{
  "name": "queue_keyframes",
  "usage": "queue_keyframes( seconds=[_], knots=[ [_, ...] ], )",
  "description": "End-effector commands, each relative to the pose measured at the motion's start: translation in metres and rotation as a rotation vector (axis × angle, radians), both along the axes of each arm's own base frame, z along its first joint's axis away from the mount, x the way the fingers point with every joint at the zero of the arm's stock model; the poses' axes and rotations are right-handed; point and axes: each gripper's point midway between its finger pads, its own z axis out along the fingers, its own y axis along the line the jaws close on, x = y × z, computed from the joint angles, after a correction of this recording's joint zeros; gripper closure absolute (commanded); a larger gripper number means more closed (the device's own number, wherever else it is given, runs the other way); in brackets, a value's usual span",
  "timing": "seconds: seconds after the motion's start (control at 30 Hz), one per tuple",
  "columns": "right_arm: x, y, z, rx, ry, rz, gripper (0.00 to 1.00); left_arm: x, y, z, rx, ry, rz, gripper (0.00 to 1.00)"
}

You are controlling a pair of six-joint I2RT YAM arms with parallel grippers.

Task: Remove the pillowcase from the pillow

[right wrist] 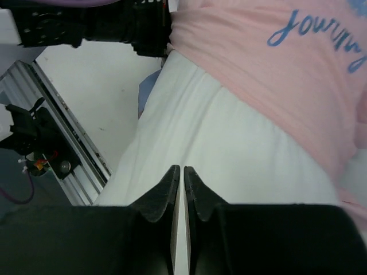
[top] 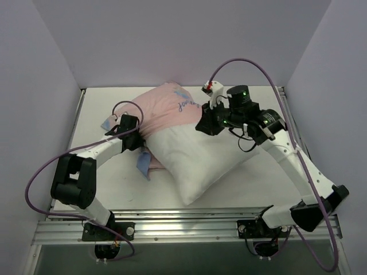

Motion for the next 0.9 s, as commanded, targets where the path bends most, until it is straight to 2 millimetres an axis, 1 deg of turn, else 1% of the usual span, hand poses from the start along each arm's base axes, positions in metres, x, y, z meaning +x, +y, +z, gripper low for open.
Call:
queue_keyframes(
  seconds=[0.0,0.03,0.1,0.13,0.17,0.2,0.23,0.27,0.3,0.33,0.37,0.4,0.43,0.47,0.5,0.53,0.57,0.6,0.63,0.67,0.7,0.77,0.8,0.83,0.87],
  knots=[
    [-0.040,-0.018,0.037,0.080,-0.066,0.079,1.00,0.017,0.073,-0.017,0.071,0.019,0.308,0.98],
    [-0.048,-0.022,0.022,0.053,-0.026,0.093,1.00,0.020,0.078,-0.019,0.055,0.022,0.324,0.98],
    [-0.055,-0.025,0.005,0.028,0.024,0.101,1.00,0.024,0.076,-0.016,0.034,0.007,0.315,0.97],
    [-0.059,-0.029,-0.011,-0.001,0.071,0.093,1.00,0.026,0.070,-0.014,0.004,0.007,0.286,0.96],
    [-0.054,-0.034,-0.019,-0.029,0.077,0.047,1.00,0.027,0.065,-0.012,-0.012,0.003,0.259,0.94],
    [-0.051,-0.036,-0.027,-0.039,0.092,0.021,1.00,0.028,0.058,-0.009,-0.024,0.002,0.218,0.88],
    [-0.048,-0.036,-0.029,-0.037,0.088,0.004,1.00,0.026,0.045,-0.003,-0.072,0.001,0.160,0.84],
    [-0.048,-0.036,-0.042,-0.040,0.124,-0.019,1.00,0.023,0.037,0.000,-0.083,0.003,0.123,0.79],
    [-0.042,-0.037,-0.048,-0.042,0.125,-0.051,1.00,0.020,0.032,0.004,-0.079,0.000,0.074,0.73],
    [-0.035,-0.034,-0.050,-0.022,0.114,-0.073,0.88,0.017,0.027,0.015,-0.084,-0.022,0.042,0.62],
    [-0.035,-0.033,-0.065,-0.023,0.158,-0.095,0.84,0.010,0.020,0.019,-0.079,-0.015,0.001,0.57],
    [-0.032,-0.031,-0.069,-0.014,0.170,-0.107,0.72,0.007,0.020,0.027,-0.055,-0.030,-0.039,0.53],
    [-0.026,-0.026,-0.071,0.008,0.167,-0.118,0.64,0.004,0.018,0.044,-0.050,-0.068,-0.063,0.43],
    [-0.024,-0.026,-0.079,0.013,0.186,-0.131,0.57,-0.001,0.019,0.050,-0.036,-0.070,-0.084,0.39],
    [-0.018,-0.022,-0.078,0.050,0.195,-0.163,0.43,-0.003,0.019,0.058,-0.011,-0.089,-0.121,0.34],
    [-0.015,-0.020,-0.083,0.059,0.213,-0.180,0.35,-0.005,0.020,0.073,0.002,-0.119,-0.139,0.30],
    [-0.013,-0.019,-0.087,0.067,0.231,-0.198,0.29,-0.007,0.022,0.085,0.022,-0.128,-0.156,0.22],
    [-0.012,-0.018,-0.092,0.076,0.261,-0.220,0.20,-0.007,0.023,0.095,0.058,-0.149,-0.193,0.18],
    [-0.009,-0.019,-0.102,0.063,0.284,-0.242,0.16,-0.008,0.023,0.107,0.073,-0.171,-0.213,0.15],
    [-0.008,-0.020,-0.107,0.054,0.300,-0.256,0.13,-0.006,0.021,0.124,0.086,-0.198,-0.233,0.09],
    [-0.008,-0.022,-0.113,0.039,0.316,-0.271,0.08,-0.005,0.020,0.134,0.111,-0.222,-0.274,0.07],
    [-0.006,-0.030,-0.123,0.010,0.336,-0.325,0.05,-0.005,0.007,0.155,0.133,-0.270,-0.341,0.04],
    [-0.005,-0.032,-0.126,0.006,0.340,-0.343,0.02,-0.001,0.000,0.174,0.162,-0.321,-0.388,0.03],
    [-0.004,-0.037,-0.129,0.001,0.351,-0.375,0.02,-0.002,-0.017,0.179,0.172,-0.337,-0.449,0.03],
    [0.001,-0.046,-0.131,-0.018,0.339,-0.428,0.00,-0.002,-0.026,0.186,0.189,-0.351,-0.488,0.03]
  ],
)
